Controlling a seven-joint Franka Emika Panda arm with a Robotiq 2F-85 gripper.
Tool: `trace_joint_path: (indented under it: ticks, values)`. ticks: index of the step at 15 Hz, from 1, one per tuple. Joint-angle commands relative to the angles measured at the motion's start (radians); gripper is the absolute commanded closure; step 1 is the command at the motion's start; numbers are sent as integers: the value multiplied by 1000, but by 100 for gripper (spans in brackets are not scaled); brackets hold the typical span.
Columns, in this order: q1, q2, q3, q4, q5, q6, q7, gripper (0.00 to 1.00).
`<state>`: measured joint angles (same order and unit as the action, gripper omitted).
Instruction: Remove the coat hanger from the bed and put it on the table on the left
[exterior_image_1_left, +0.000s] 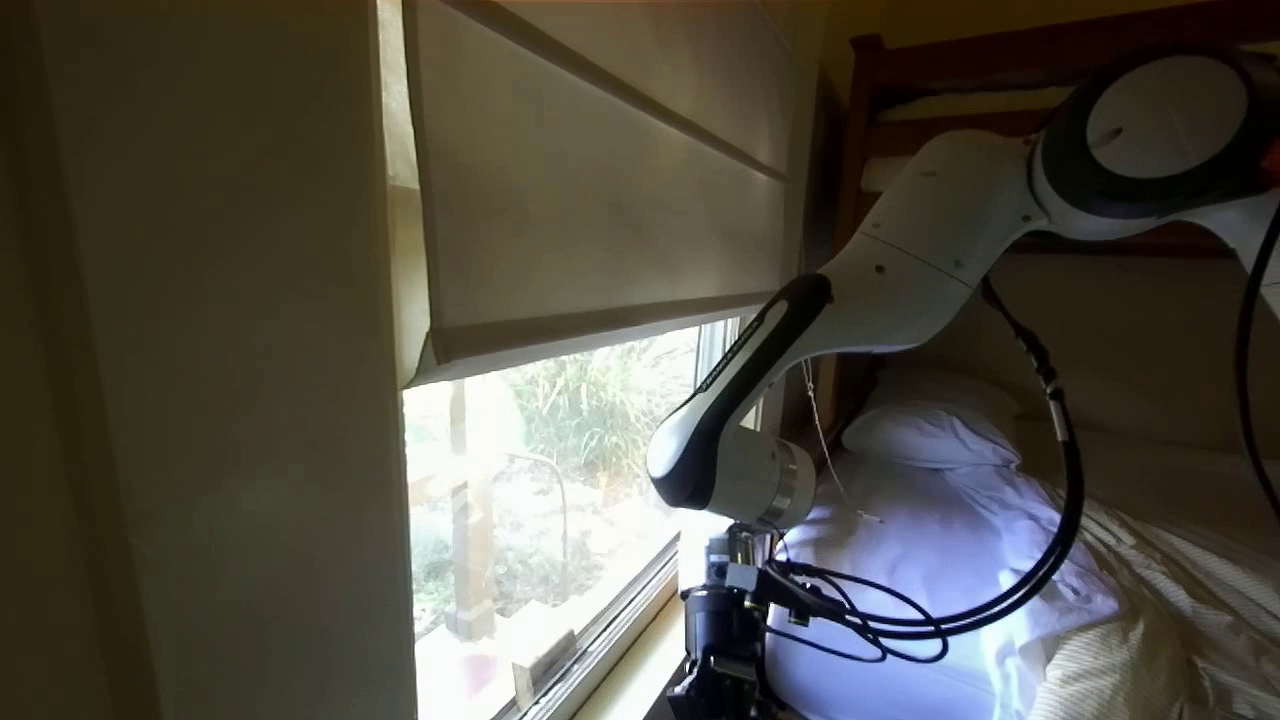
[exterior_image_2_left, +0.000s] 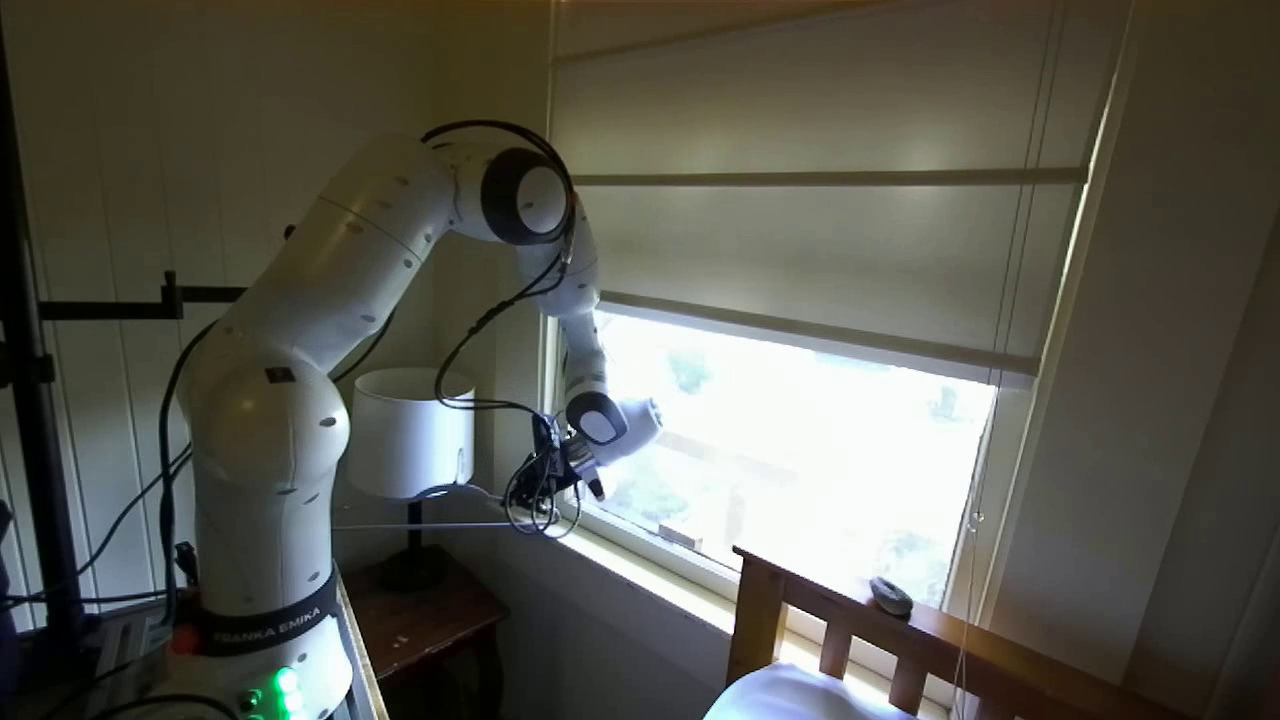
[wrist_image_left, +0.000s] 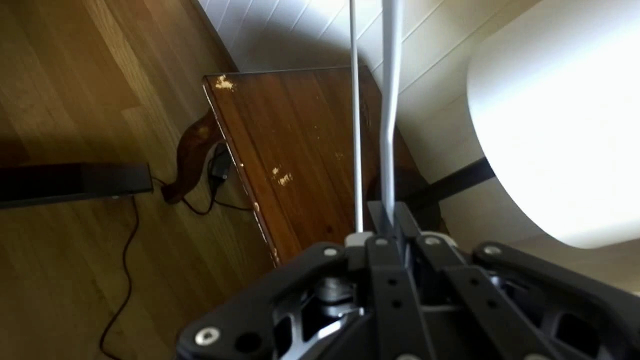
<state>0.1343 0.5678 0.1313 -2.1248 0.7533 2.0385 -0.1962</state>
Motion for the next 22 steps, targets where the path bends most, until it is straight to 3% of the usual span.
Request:
trace_joint_path:
  ticks: [1,6,9,15,22]
  values:
    - [-4,98,40,67,0,9,-16,99]
    - [-8,209,78,141,23,9,-6,99]
    - [-7,190,73,114,2,14,-5,96]
    - [-10,206,74,131,6,12,-3,99]
    - [1,321,120,225,116,67,8,99]
